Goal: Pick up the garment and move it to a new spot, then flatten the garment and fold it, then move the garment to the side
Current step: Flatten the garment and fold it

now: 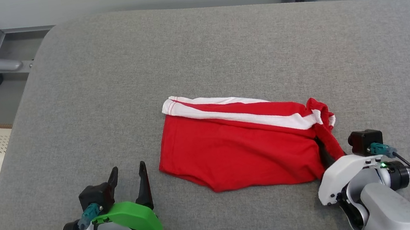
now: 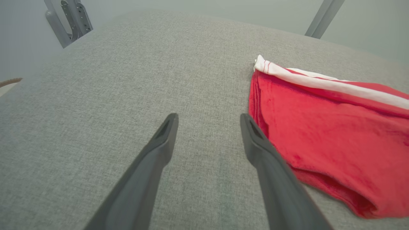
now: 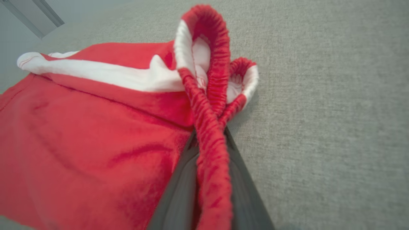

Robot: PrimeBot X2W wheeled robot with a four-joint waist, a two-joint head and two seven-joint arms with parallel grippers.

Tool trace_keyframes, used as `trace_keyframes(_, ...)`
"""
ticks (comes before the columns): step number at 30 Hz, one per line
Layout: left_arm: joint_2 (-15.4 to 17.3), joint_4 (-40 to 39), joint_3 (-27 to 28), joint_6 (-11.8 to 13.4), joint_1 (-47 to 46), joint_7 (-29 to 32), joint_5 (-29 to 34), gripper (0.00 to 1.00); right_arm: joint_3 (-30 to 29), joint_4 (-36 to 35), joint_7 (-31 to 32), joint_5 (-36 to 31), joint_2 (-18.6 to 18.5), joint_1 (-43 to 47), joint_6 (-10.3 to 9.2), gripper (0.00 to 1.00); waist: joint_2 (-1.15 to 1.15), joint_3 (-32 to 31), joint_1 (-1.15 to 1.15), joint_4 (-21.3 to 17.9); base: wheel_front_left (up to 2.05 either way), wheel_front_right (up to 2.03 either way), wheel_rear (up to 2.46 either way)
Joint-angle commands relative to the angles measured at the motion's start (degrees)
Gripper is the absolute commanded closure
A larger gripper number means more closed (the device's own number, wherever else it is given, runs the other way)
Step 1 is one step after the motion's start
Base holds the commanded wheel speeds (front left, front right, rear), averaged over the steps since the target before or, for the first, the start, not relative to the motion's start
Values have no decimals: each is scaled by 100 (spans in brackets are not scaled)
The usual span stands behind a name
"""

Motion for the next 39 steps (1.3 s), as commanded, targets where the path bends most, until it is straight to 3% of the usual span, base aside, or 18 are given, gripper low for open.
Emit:
trace_keyframes(1, 13, -26, 11, -4, 75, 3, 50, 0, 47, 38, 96, 72, 54, 64, 41, 100, 0, -8, 0, -9, 0, 0, 0)
trace_keyframes(20, 16, -213, -243, -24, 194, 4, 8, 0, -660, -207, 55, 271, -925, -169, 20, 100, 0, -228, 0, -535, 0, 0, 0)
trace_keyframes(25, 15, -169, -305, -13, 228, 3, -42, 0, -246, -451, 112, 592, -675, -320, 22, 100, 0, -275, 0, -618, 0, 0, 0)
trace_keyframes(30, 16, -153, -393, -27, 248, 3, -128, 0, 549, -912, 499, 1209, -340, -376, 23, 100, 0, -297, 0, -585, 0, 0, 0)
trace_keyframes(36, 16, -158, -576, -27, 235, 3, -238, 0, 1214, -1127, 625, 1657, -120, -503, 23, 100, 0, -298, 0, -241, 0, 0, 0)
trace_keyframes(39, 14, -181, -761, -7, 243, 3, -275, 0, 1435, -929, 507, 1723, -43, -641, 23, 100, 0, -287, 0, 134, 0, 0, 0)
